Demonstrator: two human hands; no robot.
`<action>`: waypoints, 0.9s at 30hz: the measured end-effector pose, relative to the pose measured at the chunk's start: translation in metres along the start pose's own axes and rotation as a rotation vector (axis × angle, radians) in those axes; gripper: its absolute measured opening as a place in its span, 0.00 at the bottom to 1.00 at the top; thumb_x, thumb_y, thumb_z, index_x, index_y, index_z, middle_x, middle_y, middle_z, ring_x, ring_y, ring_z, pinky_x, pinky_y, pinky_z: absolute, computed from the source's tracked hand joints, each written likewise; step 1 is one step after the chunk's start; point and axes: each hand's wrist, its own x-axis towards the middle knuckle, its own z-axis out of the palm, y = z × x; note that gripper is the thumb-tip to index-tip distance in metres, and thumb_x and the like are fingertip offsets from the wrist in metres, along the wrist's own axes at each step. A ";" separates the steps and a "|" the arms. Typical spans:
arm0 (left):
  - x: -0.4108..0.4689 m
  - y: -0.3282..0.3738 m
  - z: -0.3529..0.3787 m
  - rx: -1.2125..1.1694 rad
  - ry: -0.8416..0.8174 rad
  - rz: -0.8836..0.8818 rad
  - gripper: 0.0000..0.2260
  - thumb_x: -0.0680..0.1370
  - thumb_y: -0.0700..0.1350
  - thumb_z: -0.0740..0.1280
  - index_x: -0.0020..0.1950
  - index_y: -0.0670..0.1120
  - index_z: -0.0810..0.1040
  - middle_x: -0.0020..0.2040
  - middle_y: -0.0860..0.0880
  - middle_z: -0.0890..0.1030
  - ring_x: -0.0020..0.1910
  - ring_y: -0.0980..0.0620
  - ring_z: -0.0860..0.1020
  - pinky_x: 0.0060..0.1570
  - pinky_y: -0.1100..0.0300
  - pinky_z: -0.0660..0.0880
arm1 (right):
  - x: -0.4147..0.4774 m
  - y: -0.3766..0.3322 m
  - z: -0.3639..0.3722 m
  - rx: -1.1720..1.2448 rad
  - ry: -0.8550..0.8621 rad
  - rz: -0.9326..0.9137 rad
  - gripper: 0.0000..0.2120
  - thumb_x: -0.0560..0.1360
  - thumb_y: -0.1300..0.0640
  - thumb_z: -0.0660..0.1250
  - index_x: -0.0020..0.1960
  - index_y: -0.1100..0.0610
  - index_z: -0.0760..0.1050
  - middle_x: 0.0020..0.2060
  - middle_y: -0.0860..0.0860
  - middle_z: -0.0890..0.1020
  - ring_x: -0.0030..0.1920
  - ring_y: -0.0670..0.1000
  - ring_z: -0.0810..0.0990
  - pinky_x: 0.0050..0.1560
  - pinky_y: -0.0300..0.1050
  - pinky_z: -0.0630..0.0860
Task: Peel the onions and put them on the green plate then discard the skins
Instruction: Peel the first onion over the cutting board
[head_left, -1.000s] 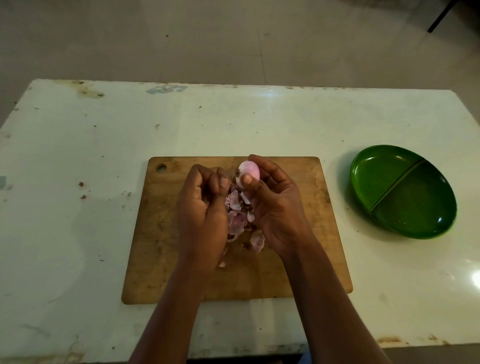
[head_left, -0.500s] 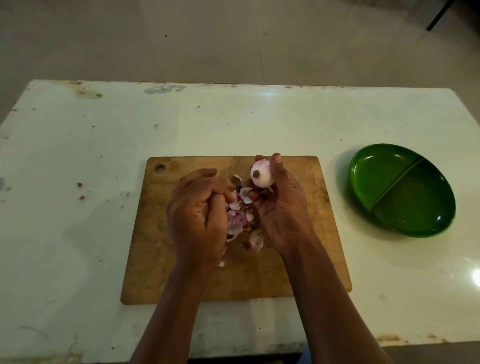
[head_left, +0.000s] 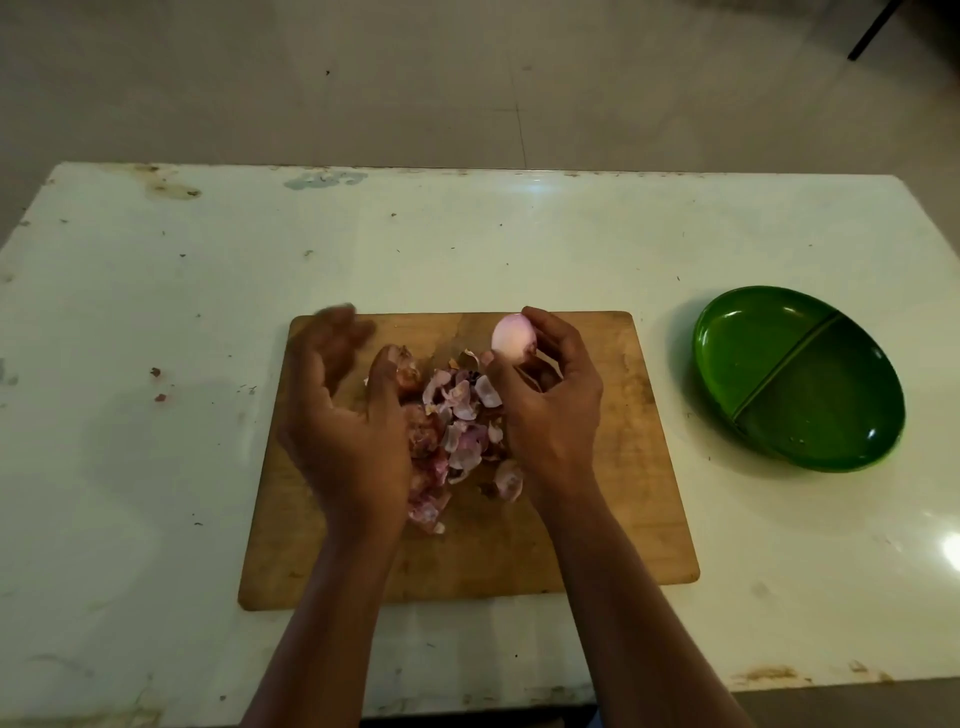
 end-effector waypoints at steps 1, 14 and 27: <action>-0.001 0.001 0.000 -0.003 0.000 -0.001 0.10 0.74 0.39 0.71 0.55 0.43 0.78 0.48 0.45 0.83 0.44 0.56 0.81 0.44 0.72 0.75 | 0.000 0.000 0.000 -0.031 0.040 -0.007 0.21 0.70 0.63 0.75 0.61 0.54 0.75 0.54 0.47 0.79 0.52 0.43 0.79 0.46 0.30 0.76; 0.002 -0.013 0.000 0.162 -0.218 -0.010 0.13 0.76 0.36 0.66 0.60 0.44 0.76 0.57 0.48 0.79 0.57 0.49 0.77 0.53 0.56 0.76 | 0.039 0.010 -0.065 -0.488 0.799 -0.249 0.23 0.71 0.61 0.68 0.65 0.60 0.70 0.59 0.56 0.76 0.58 0.55 0.76 0.60 0.58 0.72; -0.001 -0.017 0.001 0.306 -0.471 0.068 0.12 0.74 0.42 0.71 0.57 0.43 0.77 0.53 0.46 0.79 0.50 0.50 0.76 0.44 0.63 0.72 | 0.046 0.014 -0.088 -0.810 0.686 0.161 0.25 0.72 0.66 0.63 0.68 0.56 0.69 0.69 0.56 0.70 0.71 0.57 0.65 0.74 0.57 0.45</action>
